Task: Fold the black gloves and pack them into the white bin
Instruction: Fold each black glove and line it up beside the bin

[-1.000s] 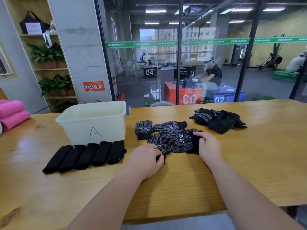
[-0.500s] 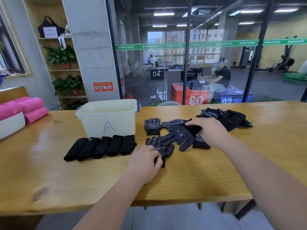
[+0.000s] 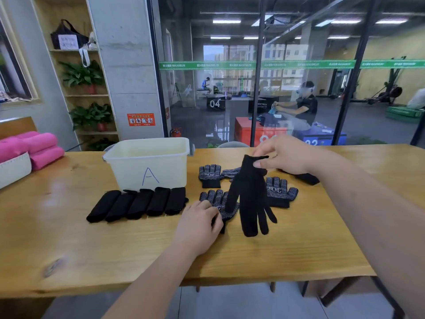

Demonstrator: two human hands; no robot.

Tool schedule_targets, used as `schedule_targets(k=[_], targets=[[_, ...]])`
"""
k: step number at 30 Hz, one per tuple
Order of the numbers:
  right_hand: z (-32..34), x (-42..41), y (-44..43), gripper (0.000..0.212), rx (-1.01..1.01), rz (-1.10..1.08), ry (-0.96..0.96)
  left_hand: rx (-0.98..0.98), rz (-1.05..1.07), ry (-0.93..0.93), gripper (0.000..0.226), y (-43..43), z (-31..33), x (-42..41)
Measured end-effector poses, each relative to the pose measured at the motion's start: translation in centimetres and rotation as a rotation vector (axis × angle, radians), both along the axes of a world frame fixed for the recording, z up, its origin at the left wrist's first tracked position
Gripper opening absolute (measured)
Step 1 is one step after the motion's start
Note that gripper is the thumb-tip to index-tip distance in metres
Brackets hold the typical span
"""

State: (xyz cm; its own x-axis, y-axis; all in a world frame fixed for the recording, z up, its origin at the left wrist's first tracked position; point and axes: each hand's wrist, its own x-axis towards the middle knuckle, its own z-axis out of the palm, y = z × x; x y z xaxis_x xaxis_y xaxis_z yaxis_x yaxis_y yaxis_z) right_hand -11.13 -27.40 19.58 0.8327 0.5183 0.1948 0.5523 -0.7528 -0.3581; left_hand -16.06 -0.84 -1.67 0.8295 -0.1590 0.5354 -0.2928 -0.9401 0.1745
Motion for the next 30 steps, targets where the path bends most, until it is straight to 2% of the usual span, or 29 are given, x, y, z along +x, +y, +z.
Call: schedule_targets(k=[3, 7, 10, 12, 14, 16, 19, 22, 25, 28, 30], targets=[[0.2, 0.5, 0.5, 0.011, 0.039, -0.042, -0.018, -0.016, 0.005, -0.029, 0.044, 0.0, -0.2, 0.1], [0.1, 1.2, 0.7, 0.01, 0.244, -0.15, -0.248, -0.014, -0.012, -0.008, 0.04, 0.0, 0.1, 0.0], [-2.0, 0.6, 0.3, 0.013, 0.26, -0.143, -0.364, -0.008, -0.018, 0.002, 0.032, 0.0, 0.2, -0.1], [-5.2, -0.2, -0.3, 0.013, 0.176, -0.054, -0.272, -0.003, -0.017, 0.013, 0.029, 0.0, 0.2, 0.0], [-9.2, -1.1, -0.7, 0.013, -0.004, 0.031, -0.096, 0.006, -0.008, 0.016, 0.029, 0.0, 0.3, 0.0], [-12.6, -1.6, -1.1, 0.03, -0.065, 0.042, -0.011, 0.0, -0.011, 0.017, 0.027, -0.1, 0.4, 0.0], [-15.8, -0.9, -2.0, 0.041, 0.042, -0.139, -0.069, -0.044, -0.03, 0.061, 0.02, -0.2, 0.7, -0.1], [-17.8, 0.5, -3.0, 0.06, -0.159, -0.283, -0.008, -0.054, -0.031, 0.139, 0.018, -0.3, 1.2, -0.3], [-18.7, 1.9, -4.3, 0.059, -0.179, -0.365, 0.01, -0.043, -0.011, 0.214, 0.03, -0.3, 1.6, -0.5], [-18.5, 2.1, -3.8, 0.054, -0.078, -0.365, -0.121, -0.012, -0.033, 0.258, 0.046, -0.2, 1.3, -0.1], [-18.5, 0.9, -1.8, 0.056, -0.039, -0.232, -0.126, 0.032, -0.077, 0.341, 0.055, -0.2, 1.3, 0.3]])
